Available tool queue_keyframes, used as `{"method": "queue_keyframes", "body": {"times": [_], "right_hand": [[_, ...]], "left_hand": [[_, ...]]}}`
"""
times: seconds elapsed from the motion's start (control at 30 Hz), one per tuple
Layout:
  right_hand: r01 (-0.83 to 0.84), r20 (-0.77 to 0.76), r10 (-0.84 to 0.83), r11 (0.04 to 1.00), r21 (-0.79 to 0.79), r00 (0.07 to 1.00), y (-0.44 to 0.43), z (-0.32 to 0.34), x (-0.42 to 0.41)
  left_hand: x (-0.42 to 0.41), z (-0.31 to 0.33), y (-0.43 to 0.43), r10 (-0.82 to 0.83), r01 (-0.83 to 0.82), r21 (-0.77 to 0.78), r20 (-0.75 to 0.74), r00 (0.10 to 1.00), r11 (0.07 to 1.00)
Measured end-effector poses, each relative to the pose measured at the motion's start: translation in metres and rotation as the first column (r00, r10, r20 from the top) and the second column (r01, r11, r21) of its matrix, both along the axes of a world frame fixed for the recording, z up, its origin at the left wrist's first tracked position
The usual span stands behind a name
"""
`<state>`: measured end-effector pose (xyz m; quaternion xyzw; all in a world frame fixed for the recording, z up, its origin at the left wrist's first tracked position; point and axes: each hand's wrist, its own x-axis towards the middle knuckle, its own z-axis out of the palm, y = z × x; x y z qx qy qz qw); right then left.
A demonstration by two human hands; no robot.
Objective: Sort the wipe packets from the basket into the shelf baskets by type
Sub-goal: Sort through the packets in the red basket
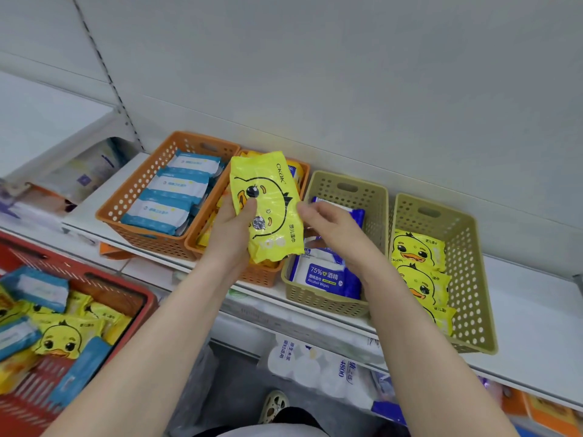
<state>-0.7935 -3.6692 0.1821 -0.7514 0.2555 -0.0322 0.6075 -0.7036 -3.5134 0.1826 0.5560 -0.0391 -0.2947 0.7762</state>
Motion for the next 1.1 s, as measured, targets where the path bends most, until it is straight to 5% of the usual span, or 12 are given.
{"method": "queue_keyframes", "body": {"times": [0.1, 0.3, 0.63, 0.77, 0.87, 1.1], "right_hand": [[-0.032, 0.092, 0.018, 0.988, 0.150, 0.996, 0.008, -0.001, 0.005], [-0.040, 0.116, 0.026, 0.992, 0.119, 0.993, -0.019, -0.001, -0.011], [0.450, 0.211, -0.517, 0.842, 0.298, 0.829, -0.065, 0.007, -0.085], [0.599, 0.130, -0.602, 0.798, 0.064, 0.788, -0.072, 0.014, -0.124], [0.640, 0.191, -0.656, 0.755, 0.144, 0.731, -0.071, 0.021, -0.149], [0.572, 0.067, -0.582, 0.811, 0.123, 0.811, -0.094, 0.025, -0.188]], "left_hand": [[-0.005, 0.005, -0.010, -0.024, 0.024, -0.003, 0.031, 0.999, 1.000], [0.001, 0.004, -0.012, 0.017, -0.021, 0.049, 0.076, 0.997, 0.999], [-0.041, 0.007, -0.061, -0.230, 0.228, 0.102, 0.010, 0.973, 0.968], [-0.067, 0.009, -0.080, -0.339, 0.337, 0.067, 0.019, 0.941, 0.939], [-0.085, 0.008, -0.089, -0.393, 0.396, 0.025, -0.076, 0.916, 0.918], [-0.122, 0.000, -0.109, -0.464, 0.451, 0.152, 0.063, 0.884, 0.880]]}}
